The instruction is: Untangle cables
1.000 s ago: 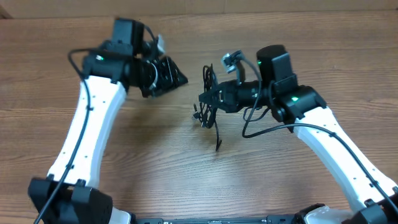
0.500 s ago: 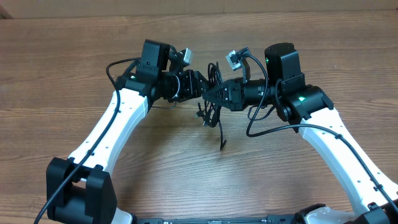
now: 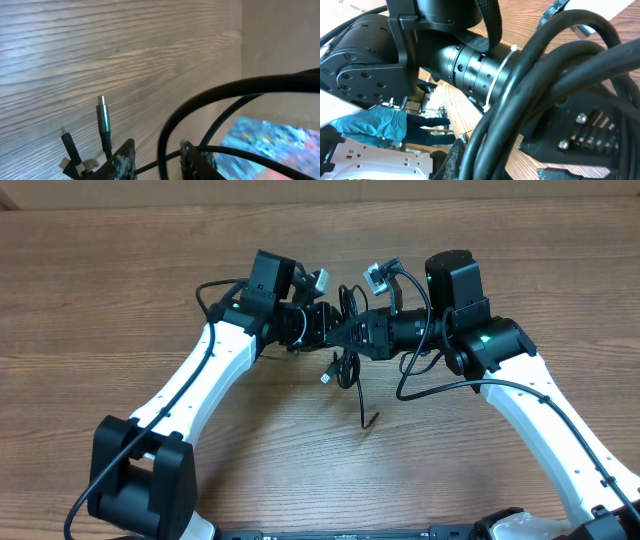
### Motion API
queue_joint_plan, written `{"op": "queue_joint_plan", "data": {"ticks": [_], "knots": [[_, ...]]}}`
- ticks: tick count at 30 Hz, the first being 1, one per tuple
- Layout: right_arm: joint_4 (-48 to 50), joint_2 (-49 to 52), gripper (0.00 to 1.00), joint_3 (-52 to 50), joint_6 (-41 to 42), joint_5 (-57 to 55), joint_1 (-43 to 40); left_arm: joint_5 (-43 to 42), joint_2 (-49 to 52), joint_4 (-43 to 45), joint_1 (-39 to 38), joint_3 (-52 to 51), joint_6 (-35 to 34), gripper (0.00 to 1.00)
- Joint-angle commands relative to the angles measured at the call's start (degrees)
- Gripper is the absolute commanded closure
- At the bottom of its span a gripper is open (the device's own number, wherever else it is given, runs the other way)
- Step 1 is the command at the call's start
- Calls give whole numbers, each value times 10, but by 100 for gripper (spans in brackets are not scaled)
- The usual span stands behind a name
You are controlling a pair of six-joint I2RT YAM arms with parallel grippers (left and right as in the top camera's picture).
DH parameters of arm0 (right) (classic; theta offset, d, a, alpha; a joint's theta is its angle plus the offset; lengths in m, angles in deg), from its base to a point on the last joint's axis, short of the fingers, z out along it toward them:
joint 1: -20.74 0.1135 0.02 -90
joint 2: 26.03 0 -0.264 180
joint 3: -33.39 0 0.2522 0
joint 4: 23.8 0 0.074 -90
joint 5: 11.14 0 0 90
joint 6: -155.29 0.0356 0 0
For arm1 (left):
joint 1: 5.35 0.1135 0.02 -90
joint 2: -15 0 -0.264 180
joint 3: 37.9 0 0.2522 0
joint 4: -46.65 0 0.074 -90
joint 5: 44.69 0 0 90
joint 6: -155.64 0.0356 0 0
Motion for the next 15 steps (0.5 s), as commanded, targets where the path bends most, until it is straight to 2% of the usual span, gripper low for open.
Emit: {"op": "queue_joint_plan", "data": {"ticks": [1, 5, 9, 11, 13, 15], "knots": [[4, -14, 96, 21, 0, 9, -1, -51, 5, 12, -3, -3, 30, 68], [1, -14, 96, 21, 0, 10, -1, -48, 5, -6, 24, -3, 82, 61], [-10, -14, 96, 21, -2, 9, -1, -54, 5, -47, 75, -3, 121, 59], [-11, -14, 96, 21, -2, 9, -1, -91, 5, -56, 92, -3, 153, 59], [-10, -14, 96, 21, -2, 9, -1, -175, 5, -63, 107, -3, 221, 61], [-10, -14, 96, 21, -2, 9, -1, -220, 5, -73, 110, -3, 262, 62]]}}
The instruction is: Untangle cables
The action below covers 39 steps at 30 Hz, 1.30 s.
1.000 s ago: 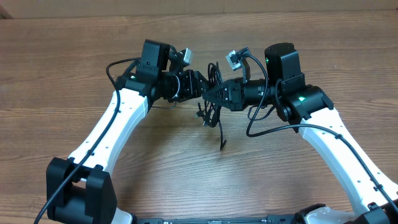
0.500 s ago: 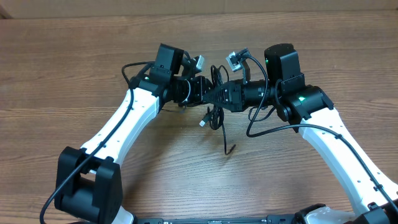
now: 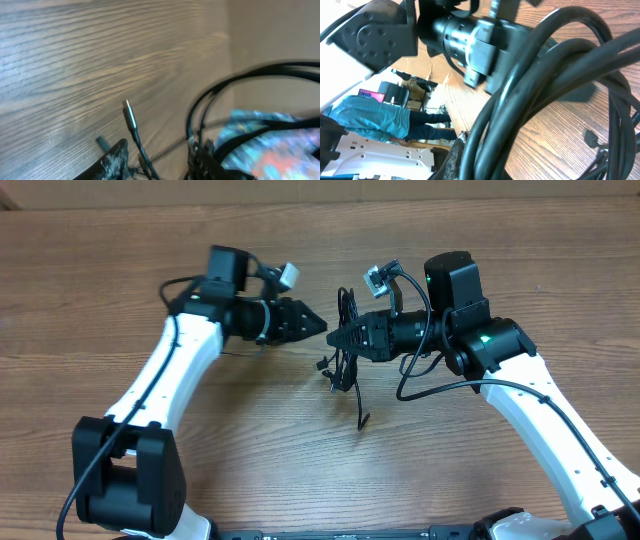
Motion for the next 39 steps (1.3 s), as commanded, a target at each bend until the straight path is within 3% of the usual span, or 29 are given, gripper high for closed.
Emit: {"op": "queue_joint_plan", "data": {"ticks": [1, 7, 11, 24, 30, 34, 36, 37, 39], "knots": [[5, -14, 96, 21, -2, 9, -1, -110, 3, -15, 0, -3, 112, 62], [5, -14, 96, 21, -2, 9, -1, -68, 4, -17, -38, -3, 117, 63], [2, -14, 96, 21, -2, 9, -1, 11, 4, -16, -61, -3, 64, 63], [-8, -14, 96, 21, -2, 10, -1, 57, 6, 7, -94, -4, 44, 69], [-8, -14, 96, 21, -2, 10, -1, 58, 37, 47, -114, -4, -30, 69], [-9, -14, 96, 21, -2, 15, -1, 108, 95, 95, -132, -4, -117, 66], [-9, -14, 96, 21, -2, 16, -1, 120, 116, 120, -133, -4, -132, 76], [-11, -14, 96, 21, -2, 17, -1, 123, 132, 150, -128, -3, -139, 96], [-18, -14, 96, 21, -2, 18, -1, 145, 135, 170, -116, -3, -150, 96]]}}
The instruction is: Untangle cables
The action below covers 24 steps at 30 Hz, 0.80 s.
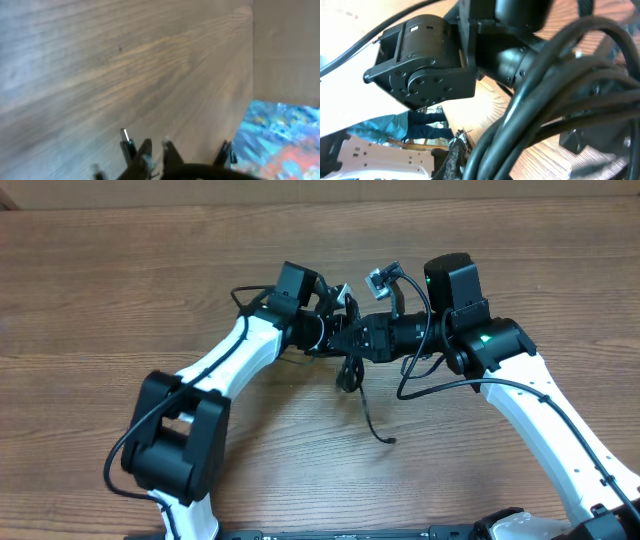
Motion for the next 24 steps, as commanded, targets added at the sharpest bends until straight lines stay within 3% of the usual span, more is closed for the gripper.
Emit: {"op": "queue_joint_plan", "data": {"ticks": [1, 6, 12, 24], "knots": [[3, -15, 96, 21, -5, 36, 1, 78, 19, 27, 27, 0, -49, 96], [-38, -15, 96, 21, -5, 4, 1, 127, -10, 5, 93, 38, -39, 96], [-135, -15, 96, 21, -5, -114, 1, 170, -88, -97, 171, 113, 14, 96], [-177, -15, 96, 21, -22, -289, 1, 291, -252, -226, 188, 139, 68, 96]]}}
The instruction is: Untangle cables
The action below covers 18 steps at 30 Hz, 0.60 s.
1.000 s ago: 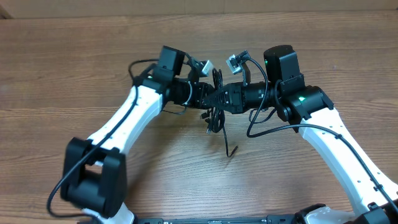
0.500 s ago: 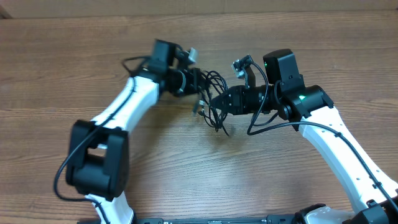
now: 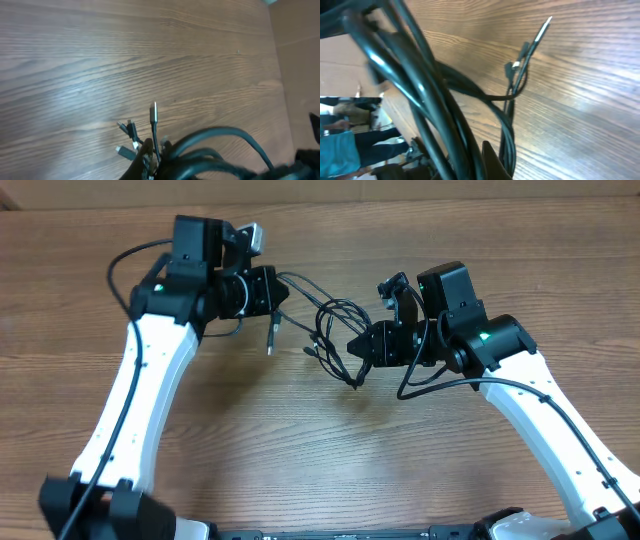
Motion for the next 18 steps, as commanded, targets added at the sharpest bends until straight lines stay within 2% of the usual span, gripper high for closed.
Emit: {"op": "queue_joint_plan", "data": {"ticks": [1, 8, 11, 13, 15, 18], "knots": [[-41, -17, 96, -4, -5, -114, -8, 135, -65, 0, 44, 28, 0, 96], [-80, -16, 95, -4, -5, -180, -8, 140, -126, -35, 57, 28, -13, 96], [-81, -16, 95, -4, 31, -222, -9, 237, -129, -67, 57, 28, 2, 96], [-93, -16, 92, -4, 96, -306, -9, 341, -129, -81, 57, 31, 2, 96], [-107, -16, 92, -4, 143, -365, -9, 389, -129, -92, 57, 48, 2, 96], [-120, -13, 92, -4, 185, -416, -9, 419, -129, -114, 59, 95, -3, 96]]}}
